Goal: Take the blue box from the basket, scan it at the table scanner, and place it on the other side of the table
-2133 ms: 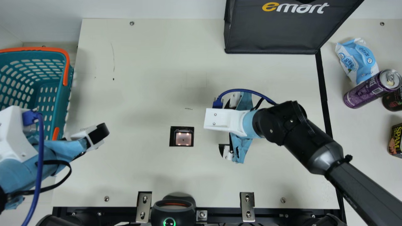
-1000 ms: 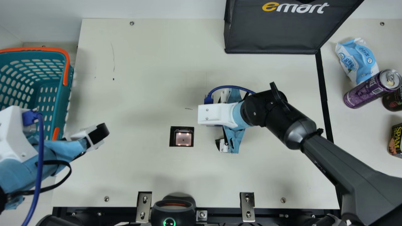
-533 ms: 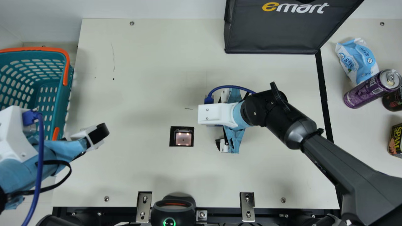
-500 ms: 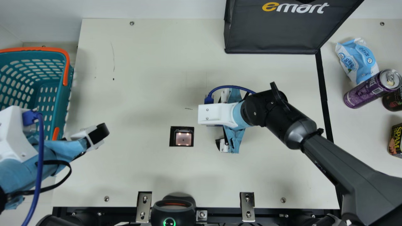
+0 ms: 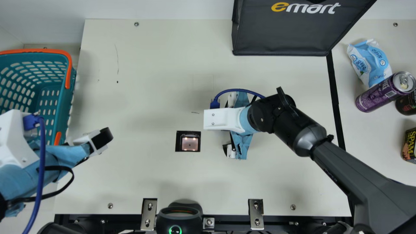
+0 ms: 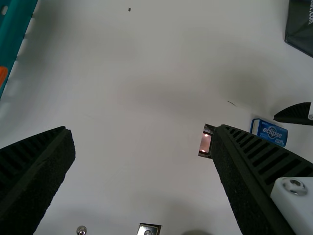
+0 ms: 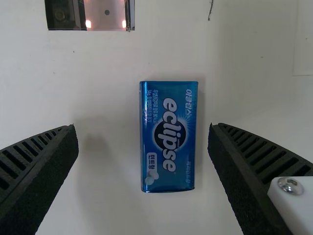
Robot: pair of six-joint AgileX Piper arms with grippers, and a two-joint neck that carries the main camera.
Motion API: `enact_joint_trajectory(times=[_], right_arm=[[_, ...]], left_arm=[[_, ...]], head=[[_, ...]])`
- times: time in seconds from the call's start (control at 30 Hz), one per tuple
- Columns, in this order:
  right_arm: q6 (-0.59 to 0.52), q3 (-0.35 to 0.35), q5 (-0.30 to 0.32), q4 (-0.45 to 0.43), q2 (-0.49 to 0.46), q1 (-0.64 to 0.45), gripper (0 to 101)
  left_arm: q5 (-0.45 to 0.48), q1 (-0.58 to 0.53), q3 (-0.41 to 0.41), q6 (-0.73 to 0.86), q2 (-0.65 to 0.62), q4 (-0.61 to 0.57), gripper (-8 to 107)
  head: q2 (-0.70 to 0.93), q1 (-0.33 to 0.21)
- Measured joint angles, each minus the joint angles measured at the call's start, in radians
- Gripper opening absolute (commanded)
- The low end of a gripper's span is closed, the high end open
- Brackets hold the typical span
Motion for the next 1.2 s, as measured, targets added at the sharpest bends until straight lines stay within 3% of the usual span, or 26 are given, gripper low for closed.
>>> enact_joint_trajectory(times=[0.63,1.07,1.2], right_arm=[[-0.023,-0.067,0.057,0.003,0.061,-0.017,95],[-0.011,-0.079,0.058,-0.016,0.099,-0.008,95],[-0.003,-0.081,0.061,-0.019,0.101,-0.008,68]], left_arm=[[0.000,0.000,0.000,0.000,0.000,0.000,90],[0.000,0.000,0.000,0.000,0.000,0.000,90],[0.000,0.000,0.000,0.000,0.000,0.000,90]], head=[[0.000,-0.002],[0.000,0.000],[0.000,-0.002]])
